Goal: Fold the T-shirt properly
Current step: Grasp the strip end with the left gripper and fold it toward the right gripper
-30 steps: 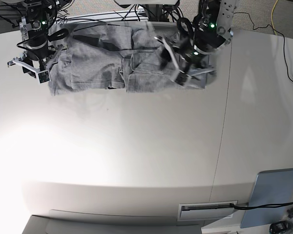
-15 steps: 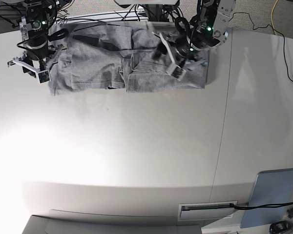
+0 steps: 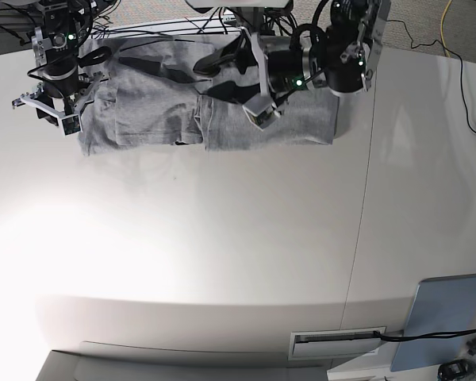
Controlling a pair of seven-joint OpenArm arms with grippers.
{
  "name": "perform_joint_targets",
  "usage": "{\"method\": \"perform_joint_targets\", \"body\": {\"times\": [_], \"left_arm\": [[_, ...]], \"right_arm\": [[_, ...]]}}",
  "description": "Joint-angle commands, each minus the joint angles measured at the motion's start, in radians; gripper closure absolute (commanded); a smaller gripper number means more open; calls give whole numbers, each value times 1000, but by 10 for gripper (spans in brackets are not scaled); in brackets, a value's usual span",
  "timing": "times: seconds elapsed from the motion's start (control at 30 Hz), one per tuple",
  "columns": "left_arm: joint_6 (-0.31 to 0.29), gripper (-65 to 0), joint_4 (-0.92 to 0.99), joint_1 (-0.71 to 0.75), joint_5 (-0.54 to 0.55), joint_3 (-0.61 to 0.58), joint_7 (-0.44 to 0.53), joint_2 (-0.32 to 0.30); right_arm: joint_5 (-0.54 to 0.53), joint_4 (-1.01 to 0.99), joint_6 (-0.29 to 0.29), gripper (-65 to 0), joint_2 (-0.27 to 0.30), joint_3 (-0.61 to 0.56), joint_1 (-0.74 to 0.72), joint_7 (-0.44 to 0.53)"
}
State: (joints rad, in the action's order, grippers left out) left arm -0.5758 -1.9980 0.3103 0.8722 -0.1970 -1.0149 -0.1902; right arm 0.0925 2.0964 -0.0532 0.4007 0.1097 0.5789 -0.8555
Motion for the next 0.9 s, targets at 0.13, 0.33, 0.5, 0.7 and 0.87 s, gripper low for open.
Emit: {"method": "perform_joint_targets", "body": {"times": [0.13, 0.33, 0.5, 0.7, 0.87], "left_arm": [[3, -335, -17, -11, -55, 116, 20, 2], [3, -335, -17, -11, -73, 271, 20, 1], [2, -335, -17, -11, -73, 307, 20, 1], [2, -335, -17, -11, -77, 306, 19, 1], [3, -335, -17, -11, -77, 306, 19, 2]], "right_arm": [[-246, 16, -115, -217, 12, 208, 0, -18], [-636, -101, -380, -217, 12, 505, 0, -166], [-804, -245, -496, -218, 12, 573, -6, -166], [-812, -277, -516, -399, 12, 543, -17, -155], [-871, -277, -513, -406, 11, 522, -17, -154]]}}
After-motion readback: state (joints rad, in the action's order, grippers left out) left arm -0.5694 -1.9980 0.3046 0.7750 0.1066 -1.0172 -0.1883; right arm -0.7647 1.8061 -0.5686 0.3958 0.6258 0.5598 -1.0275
